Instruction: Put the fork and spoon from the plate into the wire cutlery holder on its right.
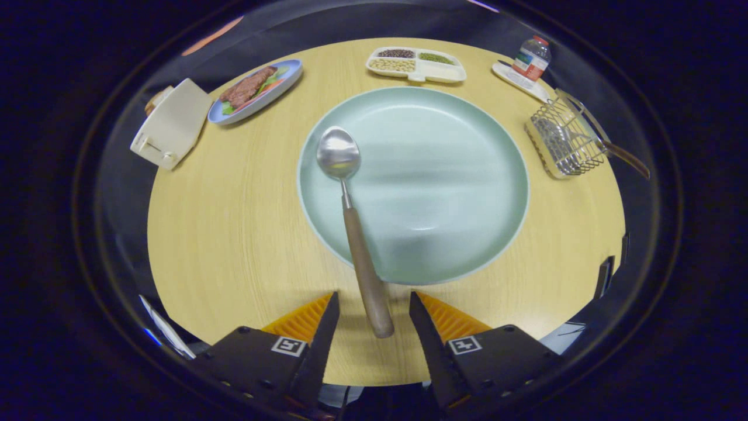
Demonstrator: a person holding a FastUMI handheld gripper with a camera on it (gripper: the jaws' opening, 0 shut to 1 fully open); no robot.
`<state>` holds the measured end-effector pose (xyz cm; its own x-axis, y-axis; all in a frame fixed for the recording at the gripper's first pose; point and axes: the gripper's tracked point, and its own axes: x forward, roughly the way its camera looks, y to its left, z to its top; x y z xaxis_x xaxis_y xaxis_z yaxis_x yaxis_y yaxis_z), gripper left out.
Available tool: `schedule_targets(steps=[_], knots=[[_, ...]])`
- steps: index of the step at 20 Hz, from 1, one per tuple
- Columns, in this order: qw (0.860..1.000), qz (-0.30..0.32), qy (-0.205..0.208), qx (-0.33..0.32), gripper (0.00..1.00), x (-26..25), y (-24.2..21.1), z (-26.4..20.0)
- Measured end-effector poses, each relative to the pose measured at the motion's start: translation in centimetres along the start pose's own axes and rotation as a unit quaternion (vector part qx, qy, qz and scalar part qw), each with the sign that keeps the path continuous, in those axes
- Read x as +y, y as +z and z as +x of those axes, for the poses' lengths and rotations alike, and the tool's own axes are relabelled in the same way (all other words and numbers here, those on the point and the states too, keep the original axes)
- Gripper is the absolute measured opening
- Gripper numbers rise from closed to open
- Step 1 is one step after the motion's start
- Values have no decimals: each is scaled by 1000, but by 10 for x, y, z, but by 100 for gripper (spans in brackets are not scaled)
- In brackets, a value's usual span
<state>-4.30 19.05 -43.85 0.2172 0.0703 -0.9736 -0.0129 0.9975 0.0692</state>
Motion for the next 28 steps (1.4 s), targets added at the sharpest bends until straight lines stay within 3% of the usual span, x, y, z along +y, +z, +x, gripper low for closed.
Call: schedule_targets(steps=[4, 6, 8, 11, 18, 19, 28], knots=[[1000, -10, 5, -6, 26, 4, 6, -3], [1000, -27, 1, -16, 27, 3, 7, -4], [999, -33, 10, -20, 13, 6, 5, -10], [998, -43, 19, -28, 6, 3, 4, -21], [992, -88, 33, -80, 5, -9, 19, -61], [992, -94, 33, -81, 1, -11, 22, -70], [986, -95, 36, -128, 0, -49, 39, -118]])
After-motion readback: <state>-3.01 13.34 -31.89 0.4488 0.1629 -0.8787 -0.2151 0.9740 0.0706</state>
